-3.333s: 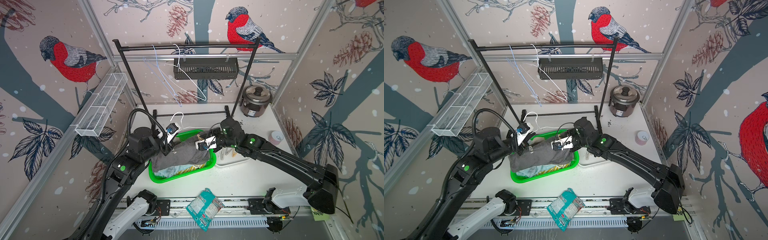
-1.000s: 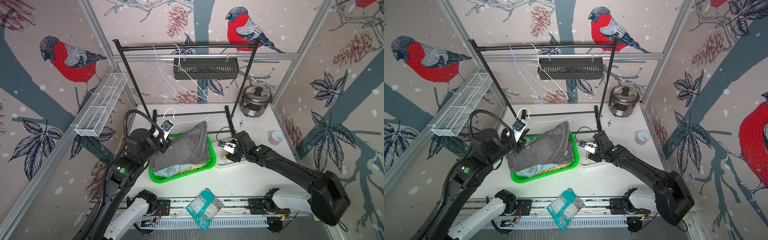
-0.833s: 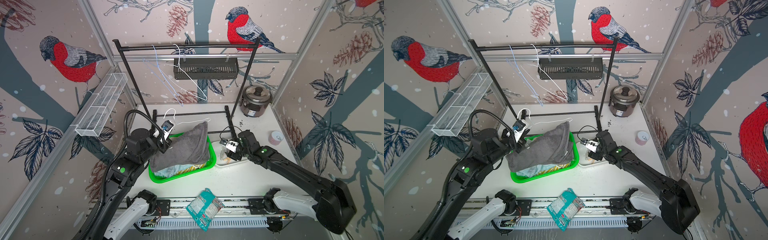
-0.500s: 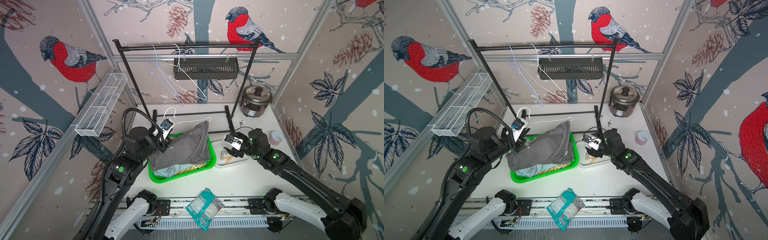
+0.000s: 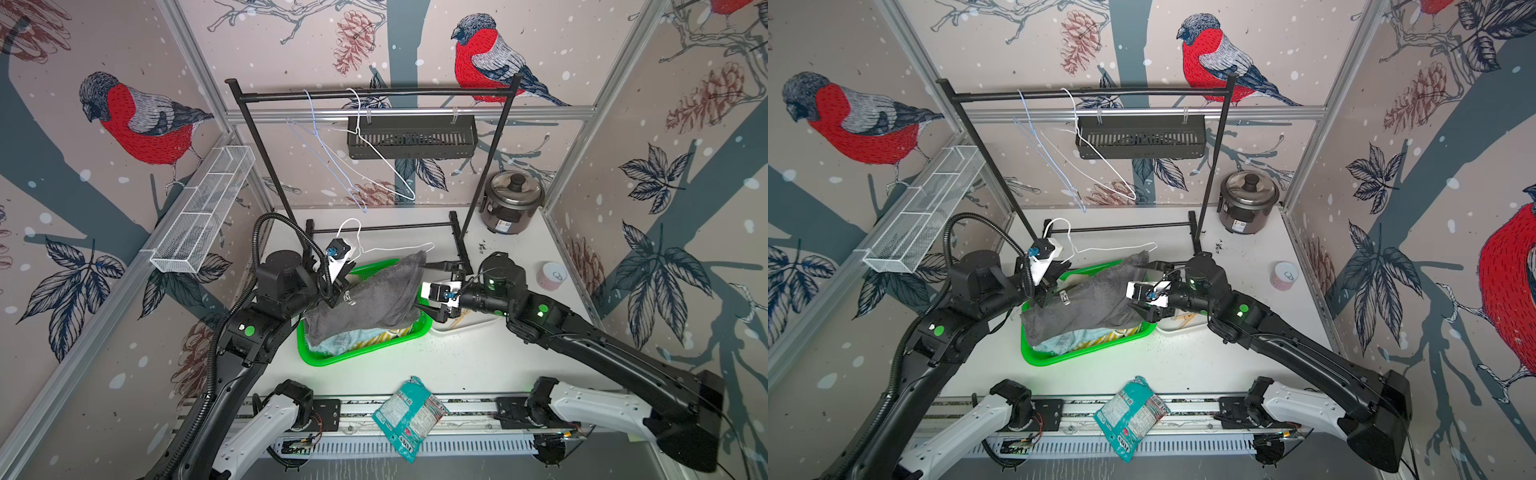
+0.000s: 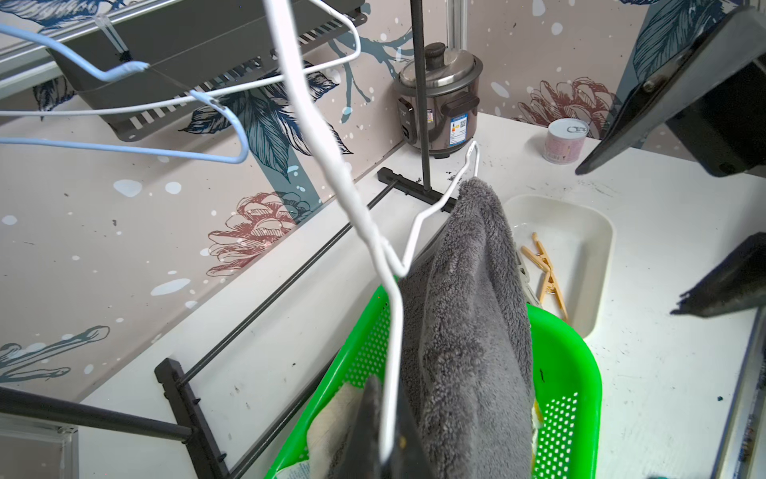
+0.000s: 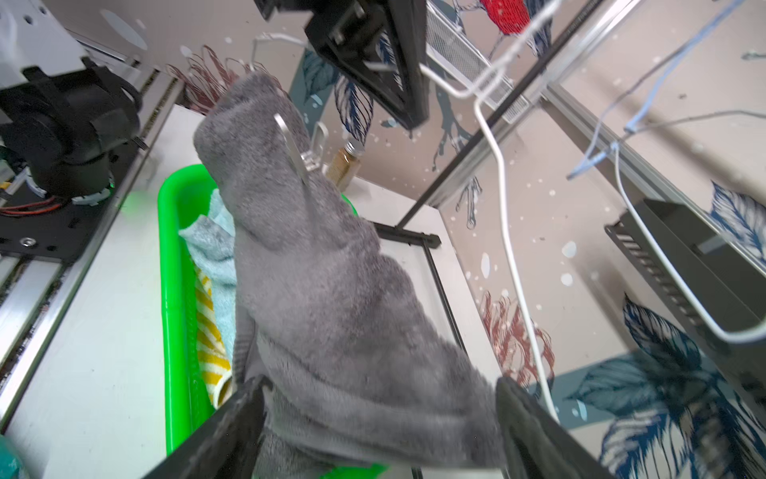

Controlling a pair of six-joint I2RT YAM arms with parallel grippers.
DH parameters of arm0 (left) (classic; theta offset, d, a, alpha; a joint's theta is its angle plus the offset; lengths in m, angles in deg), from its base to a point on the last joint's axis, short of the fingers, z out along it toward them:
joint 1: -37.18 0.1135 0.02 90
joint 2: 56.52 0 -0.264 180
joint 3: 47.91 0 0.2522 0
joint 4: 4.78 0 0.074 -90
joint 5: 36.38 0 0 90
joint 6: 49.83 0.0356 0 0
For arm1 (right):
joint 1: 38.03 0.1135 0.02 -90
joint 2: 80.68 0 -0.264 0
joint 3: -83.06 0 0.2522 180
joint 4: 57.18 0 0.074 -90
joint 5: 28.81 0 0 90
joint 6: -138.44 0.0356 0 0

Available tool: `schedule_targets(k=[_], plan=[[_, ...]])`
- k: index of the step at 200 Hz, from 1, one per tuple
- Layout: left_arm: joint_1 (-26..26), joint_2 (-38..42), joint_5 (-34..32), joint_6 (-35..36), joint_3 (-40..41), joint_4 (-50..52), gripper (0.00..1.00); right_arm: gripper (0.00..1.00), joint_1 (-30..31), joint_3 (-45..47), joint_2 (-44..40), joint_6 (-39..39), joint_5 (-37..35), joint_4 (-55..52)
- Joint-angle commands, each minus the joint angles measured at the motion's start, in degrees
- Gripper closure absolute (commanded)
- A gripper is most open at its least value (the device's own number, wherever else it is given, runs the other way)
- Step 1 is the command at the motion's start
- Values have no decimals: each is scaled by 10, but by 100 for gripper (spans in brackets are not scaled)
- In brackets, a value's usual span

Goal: Remove the clothespins securing towels to the hanger
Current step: Remove the clothespin from the hanger.

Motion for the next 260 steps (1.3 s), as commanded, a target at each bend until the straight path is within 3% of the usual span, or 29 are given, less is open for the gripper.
schedule_targets(k=[1,135,260], plan=[[1,2,25,-7,4,-37,100,13,18,-27,34,-31,30,30],[5,7,45,-3,17,-47,100,14,79,-187,243,-110,85,-5],[7,8,49,-2,24,-55,100,35,92,-263,328,-129,116,-37]])
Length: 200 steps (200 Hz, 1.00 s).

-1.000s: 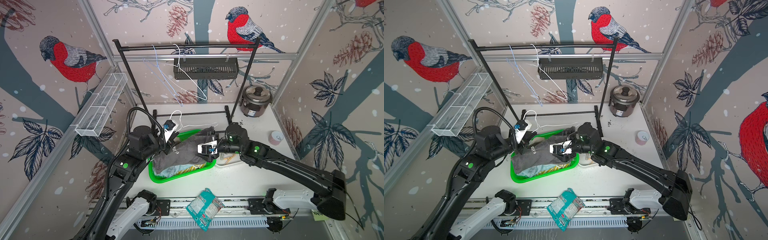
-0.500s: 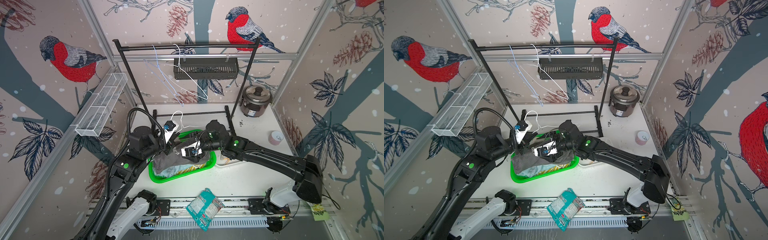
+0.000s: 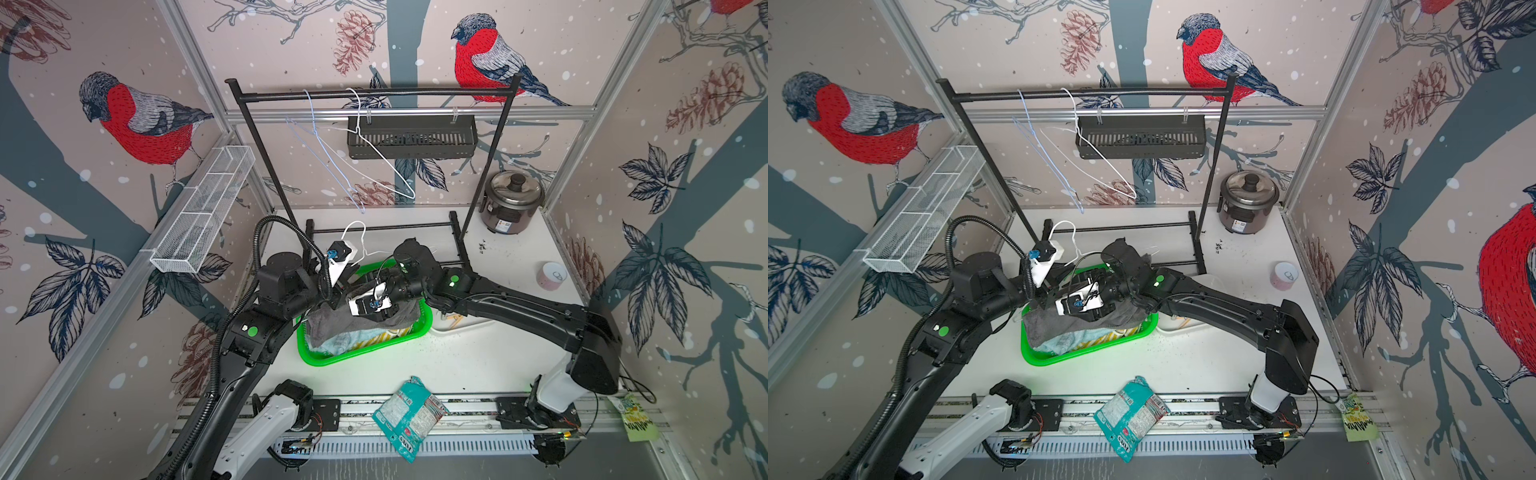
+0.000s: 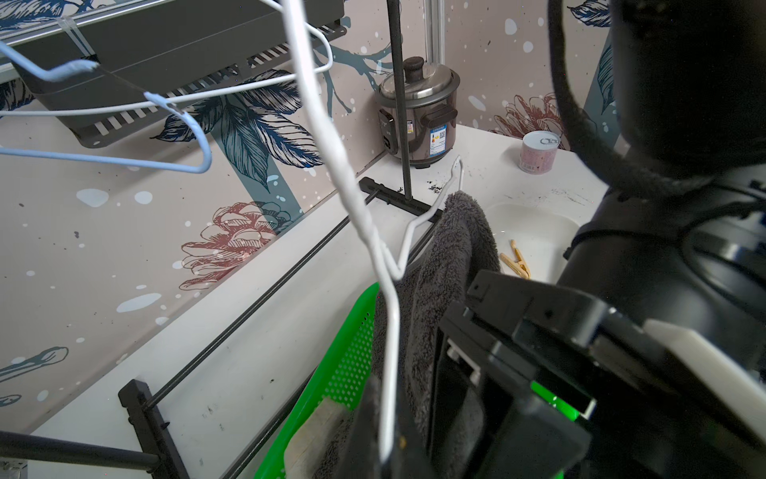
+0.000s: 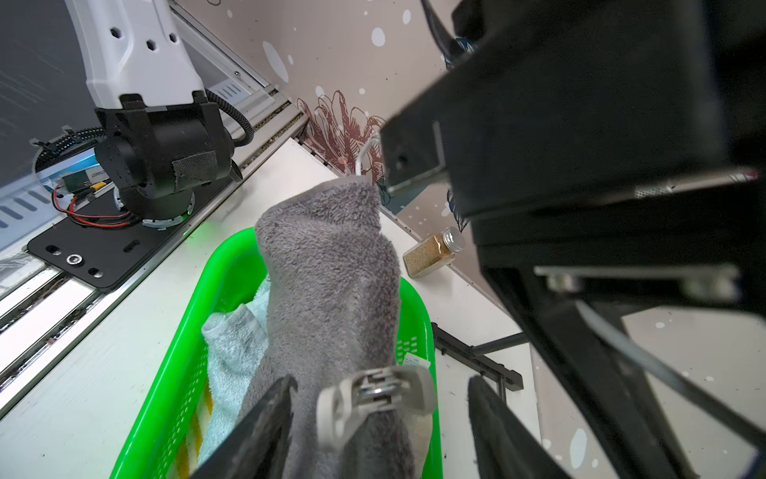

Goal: Remove the clothespins securing towels to the hanger
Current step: Remove the clothespin from the hanger.

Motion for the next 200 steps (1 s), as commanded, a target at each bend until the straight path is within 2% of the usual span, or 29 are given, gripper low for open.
schedule_targets(k=[1,40,120,200], plan=[[1,2,11,4,1,-29,100,35,2,-13,9,-9,12,-6],[2,1,11,4,3,-30,100,42,5,-21,18,-6,14,-8],[2,2,12,1,4,-34,100,67,6,-24,18,-5,10,-11],[2,3,10,0,5,-33,100,86,6,-23,13,8,10,0]])
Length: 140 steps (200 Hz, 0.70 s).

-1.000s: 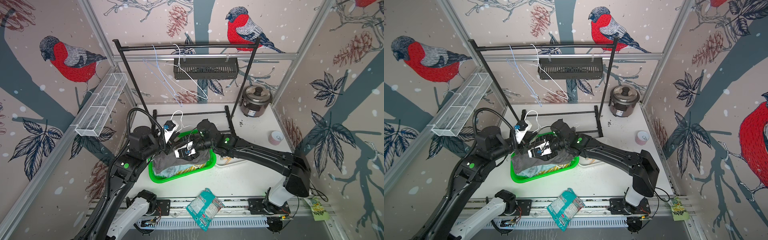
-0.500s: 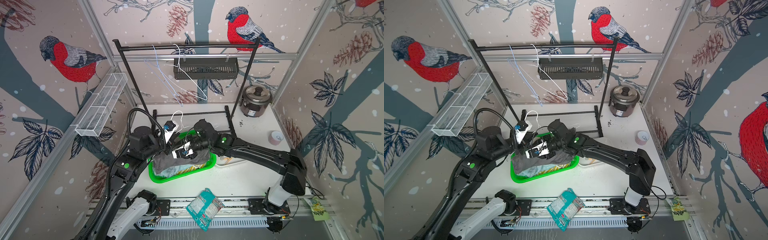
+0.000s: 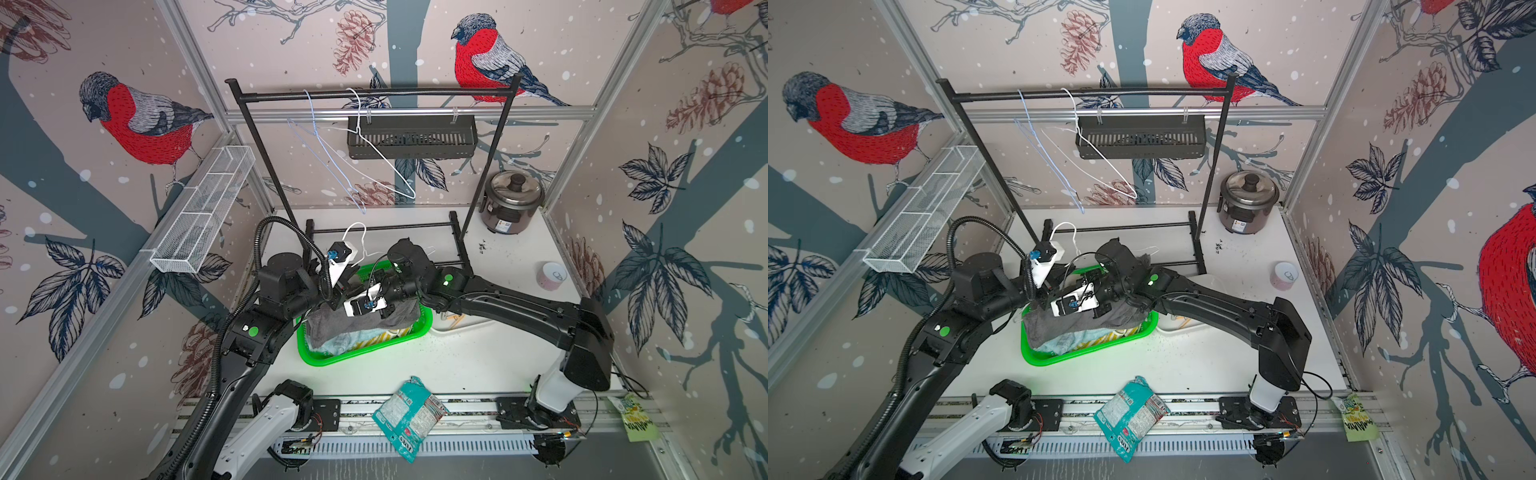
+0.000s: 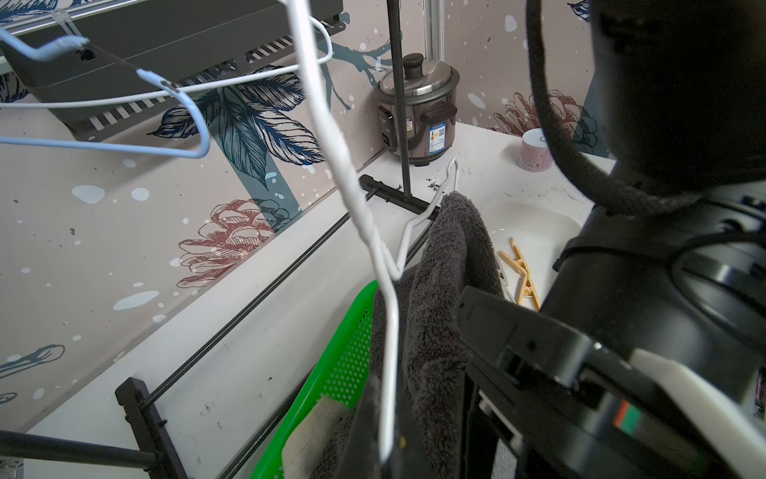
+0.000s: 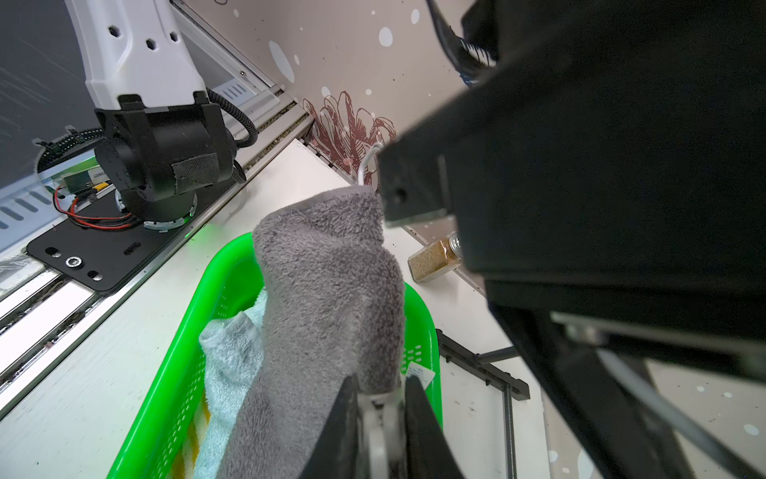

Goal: Remove the clothespins securing towels to the hanger
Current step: Remove the clothespin from the hanger.

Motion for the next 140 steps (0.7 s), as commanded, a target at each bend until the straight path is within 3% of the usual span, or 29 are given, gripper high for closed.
schedule_targets(k=[1,97,140], plan=[[1,1,9,0,0,-32,100,86,0,-3,-4,7,8,8],[1,1,-8,4,2,-28,100,91,1,22,-46,18,-3,15],[1,3,-21,4,2,-33,100,91,0,69,-104,44,-59,17]])
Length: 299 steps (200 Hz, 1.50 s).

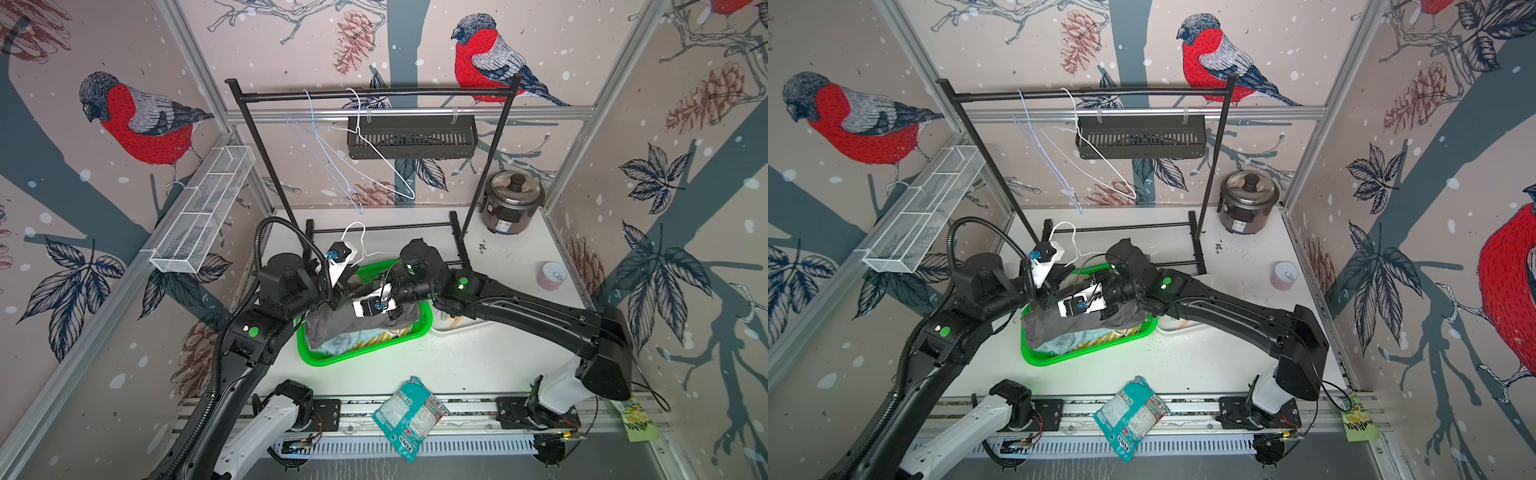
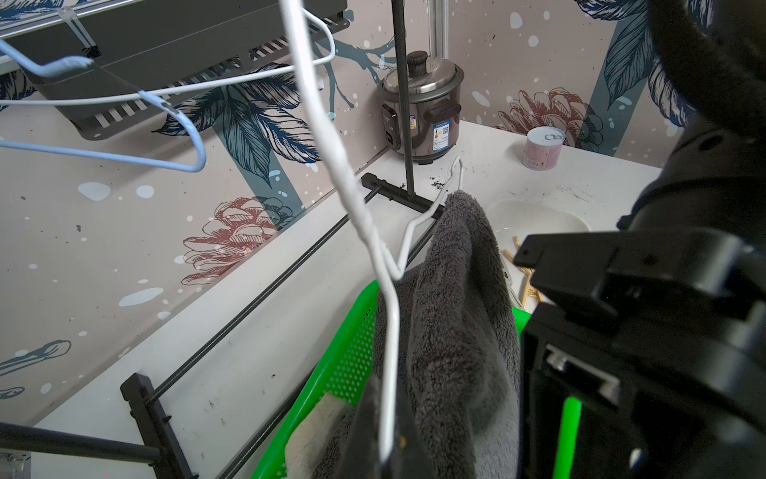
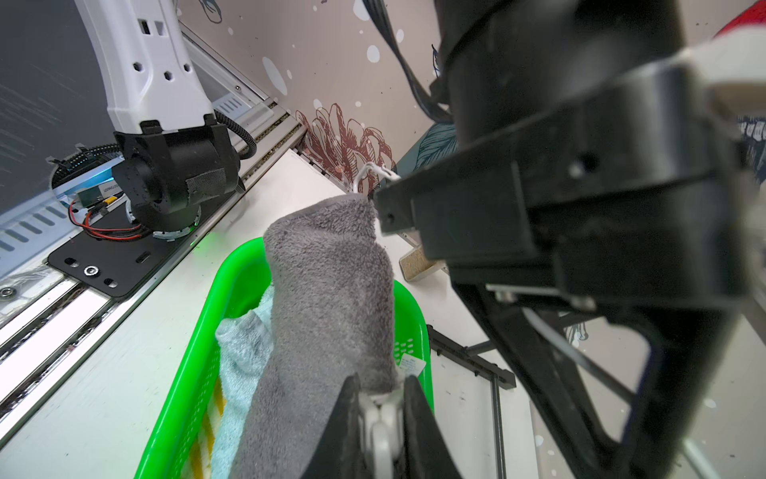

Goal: Remove the clothespins securing towels to the hanger
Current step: Remove the clothespin from the hanger, then place the clothespin in the storage box.

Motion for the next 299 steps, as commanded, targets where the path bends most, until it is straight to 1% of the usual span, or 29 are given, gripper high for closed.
schedule_targets(k=[1,43,67,88,112,137,153,170,191,224,247,261,275,299], plan=[[1,2,-14,3,-1,-32,100,91,-1,21,-31,27,-41,15],[1,5,-32,3,-1,-35,100,91,-25,116,-124,87,-110,52],[1,8,-51,5,-1,-35,100,92,-56,161,-175,107,-123,47],[2,11,-65,7,-1,-33,100,91,-95,193,-222,114,-133,36],[2,11,-81,5,-1,-31,100,91,-145,216,-254,116,-147,3],[2,12,-79,4,-1,-34,100,91,-221,258,-272,120,-148,-7],[2,10,-78,3,-1,-36,100,91,-262,291,-271,129,-145,-4],[2,8,-78,3,-1,-35,100,91,-287,322,-263,139,-158,5],[2,6,-74,3,-1,-35,100,91,-319,357,-252,161,-132,36],[2,5,-73,3,-2,-35,100,90,-336,376,-209,177,-126,51],[2,6,-72,3,-2,-35,100,90,-349,369,-172,180,-123,36],[2,7,-72,4,-1,-36,100,89,-354,358,-135,180,-113,20],[2,9,-72,6,-1,-33,100,83,-356,347,-114,178,-101,5],[2,12,-75,9,-1,-32,100,69,-360,340,-98,185,-85,-1]])
